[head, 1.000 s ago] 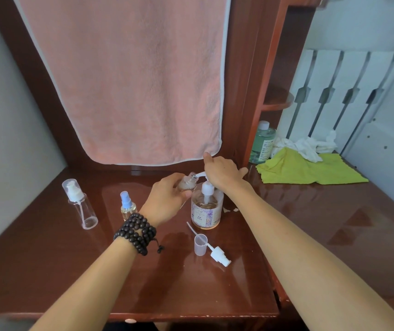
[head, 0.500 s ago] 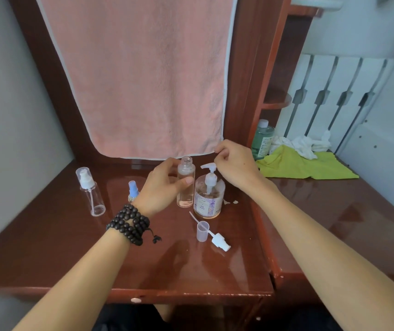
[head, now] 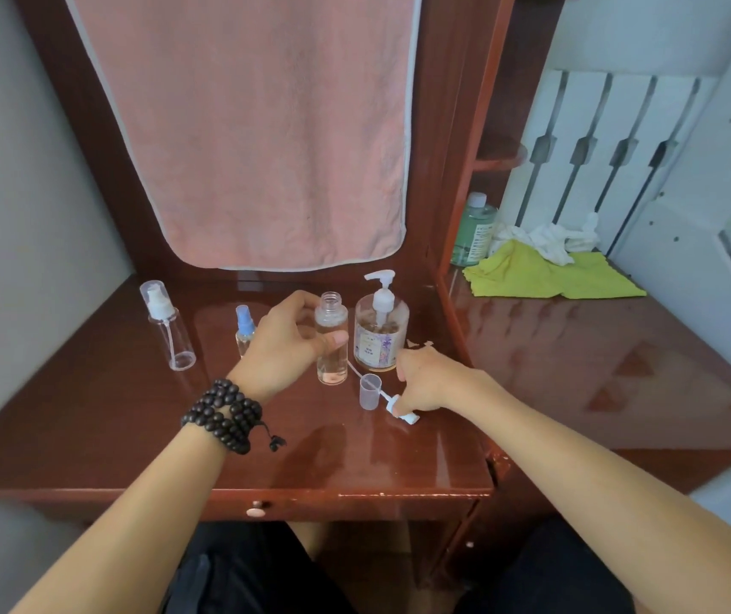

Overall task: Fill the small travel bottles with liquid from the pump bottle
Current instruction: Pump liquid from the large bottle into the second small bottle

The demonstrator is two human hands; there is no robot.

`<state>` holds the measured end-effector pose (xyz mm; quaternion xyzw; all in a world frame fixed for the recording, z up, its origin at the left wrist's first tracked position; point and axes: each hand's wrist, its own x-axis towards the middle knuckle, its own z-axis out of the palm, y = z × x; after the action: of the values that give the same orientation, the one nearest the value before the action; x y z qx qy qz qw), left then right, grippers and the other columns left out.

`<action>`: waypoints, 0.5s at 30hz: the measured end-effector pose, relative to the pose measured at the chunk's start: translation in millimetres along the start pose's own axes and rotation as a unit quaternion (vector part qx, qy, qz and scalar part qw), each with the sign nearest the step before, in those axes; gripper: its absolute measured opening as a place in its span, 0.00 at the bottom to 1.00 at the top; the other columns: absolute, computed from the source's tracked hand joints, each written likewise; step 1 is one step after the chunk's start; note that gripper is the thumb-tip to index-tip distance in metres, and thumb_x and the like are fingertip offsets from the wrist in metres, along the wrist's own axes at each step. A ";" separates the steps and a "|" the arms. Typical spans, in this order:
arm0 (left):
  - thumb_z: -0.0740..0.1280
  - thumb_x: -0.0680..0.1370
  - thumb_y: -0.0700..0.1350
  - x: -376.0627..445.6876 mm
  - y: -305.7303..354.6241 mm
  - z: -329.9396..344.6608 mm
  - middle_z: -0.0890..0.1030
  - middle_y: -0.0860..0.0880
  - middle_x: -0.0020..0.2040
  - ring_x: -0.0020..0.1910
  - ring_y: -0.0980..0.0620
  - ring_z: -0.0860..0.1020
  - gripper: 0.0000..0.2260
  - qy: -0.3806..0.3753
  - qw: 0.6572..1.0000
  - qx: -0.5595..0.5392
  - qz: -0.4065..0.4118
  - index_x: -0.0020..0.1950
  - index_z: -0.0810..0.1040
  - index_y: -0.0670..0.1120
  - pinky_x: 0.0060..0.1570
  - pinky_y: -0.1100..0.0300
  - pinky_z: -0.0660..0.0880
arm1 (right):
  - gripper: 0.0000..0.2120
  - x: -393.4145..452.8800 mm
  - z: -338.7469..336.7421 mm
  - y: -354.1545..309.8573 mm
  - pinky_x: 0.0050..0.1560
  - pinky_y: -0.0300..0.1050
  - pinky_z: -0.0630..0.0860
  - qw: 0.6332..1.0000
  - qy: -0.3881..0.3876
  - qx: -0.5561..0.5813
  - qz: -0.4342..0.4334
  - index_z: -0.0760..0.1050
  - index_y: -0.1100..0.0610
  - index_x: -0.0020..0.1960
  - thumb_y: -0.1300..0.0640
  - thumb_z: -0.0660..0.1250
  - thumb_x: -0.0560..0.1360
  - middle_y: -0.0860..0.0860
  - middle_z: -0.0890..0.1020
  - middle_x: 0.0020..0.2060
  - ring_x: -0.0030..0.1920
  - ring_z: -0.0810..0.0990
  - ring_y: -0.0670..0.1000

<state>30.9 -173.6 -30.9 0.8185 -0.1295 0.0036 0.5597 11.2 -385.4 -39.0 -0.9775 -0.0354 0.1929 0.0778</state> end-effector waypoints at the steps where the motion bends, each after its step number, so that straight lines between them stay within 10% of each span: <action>1: 0.75 0.68 0.54 0.7 -0.9 -1.3 0.83 0.54 0.52 0.50 0.52 0.83 0.14 0.000 1.000 -0.001 -0.001 0.49 0.75 0.60 0.54 0.44 0.79 | 0.24 3.2 1.5 -0.8 0.59 0.54 0.78 1.000 0.001 0.001 0.001 0.73 0.60 0.61 0.51 0.76 0.72 0.55 0.76 0.58 0.57 0.76 0.56; 6: 0.76 0.68 0.52 3.1 -7.5 -3.8 0.84 0.53 0.51 0.48 0.50 0.84 0.15 -0.004 1.000 -0.003 -0.004 0.51 0.75 0.56 0.53 0.43 0.79 | 0.12 15.4 8.3 -1.8 0.46 0.47 0.74 1.000 0.003 0.014 0.003 0.70 0.57 0.41 0.58 0.74 0.71 0.53 0.74 0.42 0.48 0.77 0.57; 15: 0.77 0.69 0.49 6.8 -13.4 -2.3 0.83 0.54 0.49 0.48 0.49 0.81 0.14 0.021 0.999 0.035 -0.010 0.50 0.76 0.54 0.56 0.49 0.77 | 0.12 -17.8 -75.0 28.5 0.41 0.45 0.76 0.984 0.107 0.144 0.001 0.78 0.53 0.47 0.58 0.78 0.67 0.51 0.84 0.45 0.44 0.82 0.51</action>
<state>40.6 -168.3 -41.2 0.8386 -0.1090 0.0198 0.5334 24.6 -425.6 31.4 -0.9712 0.0018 0.0904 0.2205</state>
